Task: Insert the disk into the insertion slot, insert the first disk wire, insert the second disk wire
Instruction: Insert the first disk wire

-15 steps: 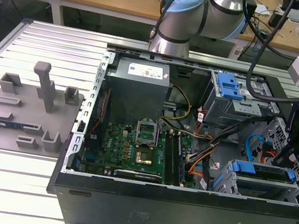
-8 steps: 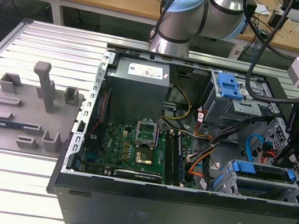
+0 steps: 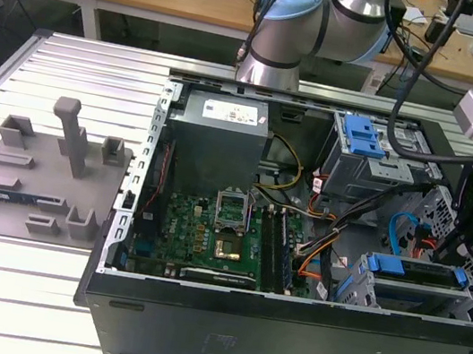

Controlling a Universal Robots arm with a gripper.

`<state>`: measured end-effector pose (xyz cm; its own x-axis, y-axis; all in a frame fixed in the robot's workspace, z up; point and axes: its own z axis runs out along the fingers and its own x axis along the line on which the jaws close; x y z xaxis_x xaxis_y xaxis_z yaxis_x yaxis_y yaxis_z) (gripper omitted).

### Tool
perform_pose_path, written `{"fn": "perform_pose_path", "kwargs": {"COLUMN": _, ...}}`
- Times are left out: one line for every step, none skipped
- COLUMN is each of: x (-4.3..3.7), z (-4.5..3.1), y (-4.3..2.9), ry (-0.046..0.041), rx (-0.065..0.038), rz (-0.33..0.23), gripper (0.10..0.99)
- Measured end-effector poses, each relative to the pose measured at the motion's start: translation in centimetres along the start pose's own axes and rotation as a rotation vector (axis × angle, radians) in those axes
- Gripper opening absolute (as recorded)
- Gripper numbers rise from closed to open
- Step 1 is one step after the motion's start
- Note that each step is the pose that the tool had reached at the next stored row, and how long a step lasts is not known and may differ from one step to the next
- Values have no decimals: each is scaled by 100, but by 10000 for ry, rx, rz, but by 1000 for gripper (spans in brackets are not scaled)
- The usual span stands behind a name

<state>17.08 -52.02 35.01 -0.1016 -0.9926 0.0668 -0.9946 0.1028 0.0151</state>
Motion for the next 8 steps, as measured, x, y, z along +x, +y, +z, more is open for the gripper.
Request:
{"fn": "perform_pose_path", "kwargs": {"x": 3, "z": 0, "y": 1, "ry": 0, "rx": 1, "rz": -1, "gripper": 165}}
{"fn": "perform_pose_path", "kwargs": {"x": 7, "z": 0, "y": 2, "ry": 1, "rx": 0, "rz": -2, "gripper": 165}}
{"fn": "perform_pose_path", "kwargs": {"x": 12, "z": 1, "y": 2, "ry": 0, "rx": 0, "rz": -3, "gripper": 165}}
{"fn": "perform_pose_path", "kwargs": {"x": 22, "z": 2, "y": 2, "ry": 0, "rx": 0, "rz": -2, "gripper": 165}}
{"fn": "perform_pose_path", "kwargs": {"x": 27, "z": 4, "y": 1, "ry": -1, "rx": 0, "rz": -2, "gripper": 165}}
{"fn": "perform_pose_path", "kwargs": {"x": 28, "z": 6, "y": 1, "ry": 0, "rx": 0, "rz": -2, "gripper": 165}}
{"fn": "perform_pose_path", "kwargs": {"x": 30, "z": 7, "y": 1, "ry": -1, "rx": 0, "rz": -2, "gripper": 165}}
{"fn": "perform_pose_path", "kwargs": {"x": 30, "z": 8, "y": 1, "ry": 1, "rx": 1, "rz": -1, "gripper": 165}}
